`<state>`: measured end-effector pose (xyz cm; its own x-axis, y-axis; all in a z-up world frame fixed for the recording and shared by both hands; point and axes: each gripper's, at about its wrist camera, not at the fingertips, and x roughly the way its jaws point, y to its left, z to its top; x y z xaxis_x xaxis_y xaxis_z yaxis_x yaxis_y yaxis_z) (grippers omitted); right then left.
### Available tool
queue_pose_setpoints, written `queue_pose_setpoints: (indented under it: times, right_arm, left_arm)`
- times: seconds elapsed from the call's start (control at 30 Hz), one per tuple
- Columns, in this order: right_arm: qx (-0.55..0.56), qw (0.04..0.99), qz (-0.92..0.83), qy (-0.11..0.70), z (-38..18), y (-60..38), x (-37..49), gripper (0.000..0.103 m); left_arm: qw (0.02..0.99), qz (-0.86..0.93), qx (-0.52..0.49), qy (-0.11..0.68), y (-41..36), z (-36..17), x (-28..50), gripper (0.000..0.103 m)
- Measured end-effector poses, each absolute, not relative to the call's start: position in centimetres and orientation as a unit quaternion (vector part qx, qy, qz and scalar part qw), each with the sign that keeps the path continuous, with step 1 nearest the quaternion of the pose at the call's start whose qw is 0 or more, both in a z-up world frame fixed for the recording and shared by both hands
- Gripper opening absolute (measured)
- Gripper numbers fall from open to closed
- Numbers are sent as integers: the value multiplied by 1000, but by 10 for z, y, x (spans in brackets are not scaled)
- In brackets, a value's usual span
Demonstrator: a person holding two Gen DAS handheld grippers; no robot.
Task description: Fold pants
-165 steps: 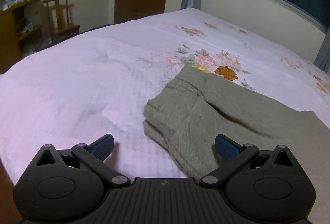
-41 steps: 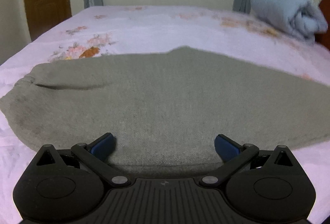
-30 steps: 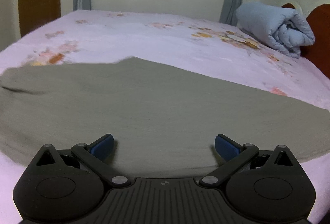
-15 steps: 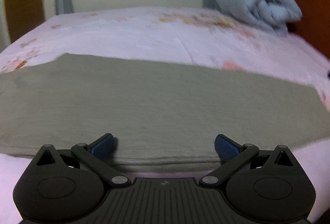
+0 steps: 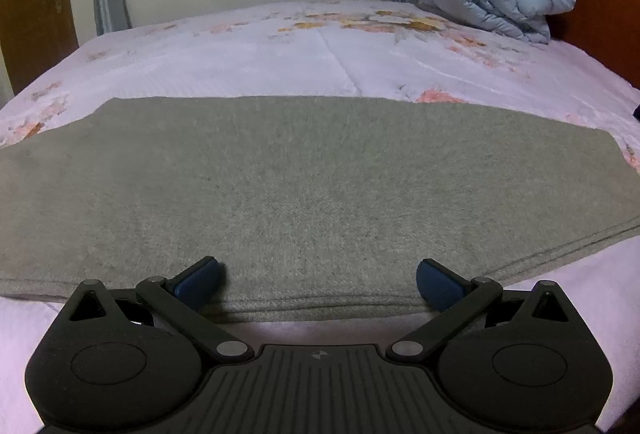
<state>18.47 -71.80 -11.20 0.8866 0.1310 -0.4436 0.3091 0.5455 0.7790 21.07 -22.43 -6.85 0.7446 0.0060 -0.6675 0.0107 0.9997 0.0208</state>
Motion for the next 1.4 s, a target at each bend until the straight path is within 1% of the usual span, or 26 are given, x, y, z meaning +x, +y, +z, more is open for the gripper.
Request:
queue_pose_setpoints:
  times: [0.07, 0.1, 0.13, 0.2, 0.27, 0.3, 0.37, 0.43, 0.53, 0.73, 0.77, 0.8, 0.9, 0.93, 0.97, 1.0, 1.1, 1.17, 1.2, 1.27, 1.3, 1.37, 1.4]
  right_arm:
    - [479, 845, -51, 233, -115, -721, 184, 16]
    - [479, 845, -51, 232, -115, -721, 184, 18]
    - [481, 844, -52, 232, -116, -720, 184, 21]
    - [491, 839, -45, 230, -117, -720, 186, 32]
    - [483, 843, -45, 232, -115, -718, 189, 34]
    - [478, 846, -45, 231, -113, -717, 189, 27]
    - [479, 847, -52, 225, -112, -720, 186, 17]
    - [506, 835, -49, 211, -117, -725, 181, 17]
    - [517, 828, -49, 212, -122, -725, 180, 17]
    - [519, 823, -53, 223, -125, -728, 185, 16]
    - [519, 823, -51, 227, -124, -728, 187, 18]
    - [521, 820, -47, 231, -124, -728, 189, 23]
    - [514, 822, -40, 241, -122, -729, 194, 25]
    - [507, 826, -40, 242, -120, -728, 195, 25]
    - [495, 833, -44, 244, -118, -727, 195, 18]
    - [485, 838, -43, 245, -117, -726, 196, 15]
    - [481, 840, -38, 248, -117, -726, 196, 15]
    - [483, 839, -37, 248, -117, -727, 196, 17]
    - [484, 838, -35, 249, -117, -727, 197, 23]
    - [480, 841, -33, 249, -114, -725, 197, 27]
    - [475, 843, -31, 250, -113, -723, 198, 32]
    - [470, 846, -28, 251, -110, -721, 201, 39]
    - [467, 847, -28, 251, -109, -721, 202, 41]
  left_arm:
    - [939, -10, -2, 344, -225, -63, 207, 103]
    - [940, -16, -5, 341, -226, -64, 205, 103]
    - [940, -19, -2, 341, -228, -65, 205, 103]
    - [940, -20, 12, 341, -232, -71, 205, 103]
    - [939, -22, 29, 342, -235, -76, 205, 103]
    - [939, -24, 35, 341, -236, -77, 204, 103]
    - [939, -27, 31, 341, -235, -77, 203, 103]
    - [939, -31, 40, 340, -236, -77, 201, 103]
    - [940, -34, 43, 337, -237, -78, 199, 103]
    - [939, -35, 44, 339, -237, -76, 197, 103]
    - [939, -34, 43, 338, -236, -76, 197, 103]
    - [942, -30, 35, 334, -235, -74, 197, 103]
    - [943, -19, 36, 331, -239, -79, 199, 103]
    - [941, -17, 48, 334, -242, -83, 200, 103]
    - [941, -16, 52, 334, -244, -84, 200, 103]
    - [941, -15, 47, 335, -242, -83, 200, 103]
    - [947, -7, -6, 322, -233, -70, 194, 103]
    - [949, 2, -18, 316, -230, -67, 193, 103]
    - [950, 2, -21, 312, -229, -66, 194, 103]
    - [952, 13, -20, 306, -228, -66, 197, 103]
    - [951, 13, -21, 309, -227, -66, 201, 103]
    - [947, 12, -17, 320, -228, -71, 207, 103]
    - [942, 12, -4, 336, -232, -77, 211, 103]
